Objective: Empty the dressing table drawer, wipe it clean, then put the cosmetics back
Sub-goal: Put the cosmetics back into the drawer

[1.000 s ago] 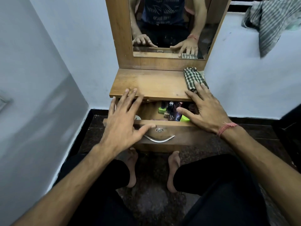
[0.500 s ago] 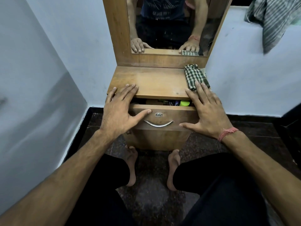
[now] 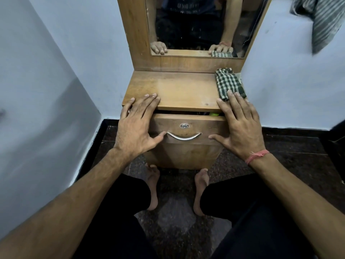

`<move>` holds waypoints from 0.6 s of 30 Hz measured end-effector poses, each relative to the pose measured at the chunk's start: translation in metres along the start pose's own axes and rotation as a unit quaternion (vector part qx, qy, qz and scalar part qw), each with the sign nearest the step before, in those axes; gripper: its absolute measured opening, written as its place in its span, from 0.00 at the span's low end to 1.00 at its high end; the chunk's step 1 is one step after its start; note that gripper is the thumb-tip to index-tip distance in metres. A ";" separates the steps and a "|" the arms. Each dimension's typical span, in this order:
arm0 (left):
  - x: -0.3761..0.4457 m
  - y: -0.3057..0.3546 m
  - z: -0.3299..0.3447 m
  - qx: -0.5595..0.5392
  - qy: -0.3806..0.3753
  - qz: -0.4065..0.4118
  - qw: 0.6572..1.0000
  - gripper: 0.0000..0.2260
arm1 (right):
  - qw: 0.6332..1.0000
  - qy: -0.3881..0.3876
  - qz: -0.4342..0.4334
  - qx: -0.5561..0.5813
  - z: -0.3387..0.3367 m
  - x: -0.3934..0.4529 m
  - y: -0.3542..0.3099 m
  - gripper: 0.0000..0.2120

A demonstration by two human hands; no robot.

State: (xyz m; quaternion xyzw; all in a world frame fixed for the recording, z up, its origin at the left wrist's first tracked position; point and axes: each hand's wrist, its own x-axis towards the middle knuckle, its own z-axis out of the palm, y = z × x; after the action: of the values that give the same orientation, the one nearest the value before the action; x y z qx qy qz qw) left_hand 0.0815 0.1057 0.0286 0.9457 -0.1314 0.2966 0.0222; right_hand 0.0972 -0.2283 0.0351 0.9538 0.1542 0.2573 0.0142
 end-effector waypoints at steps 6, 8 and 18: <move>0.000 0.000 0.010 0.027 0.006 -0.002 1.000 0.48 | 0.998 0.059 0.026 -0.014 0.020 -0.007 -0.009 0.48; -0.001 0.001 0.013 0.033 0.014 -0.004 0.999 0.49 | 0.996 0.076 0.035 -0.012 0.025 -0.007 -0.011 0.46; 0.002 0.001 0.033 0.013 0.056 -0.032 0.998 0.46 | 0.991 0.118 0.055 -0.001 0.047 -0.002 -0.013 0.42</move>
State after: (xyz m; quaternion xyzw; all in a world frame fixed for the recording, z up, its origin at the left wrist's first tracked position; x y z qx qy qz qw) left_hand 0.1018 0.1001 0.0024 0.9313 -0.0963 0.3502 0.0270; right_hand 0.1152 -0.2145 -0.0086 0.9239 0.1017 0.3684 -0.0174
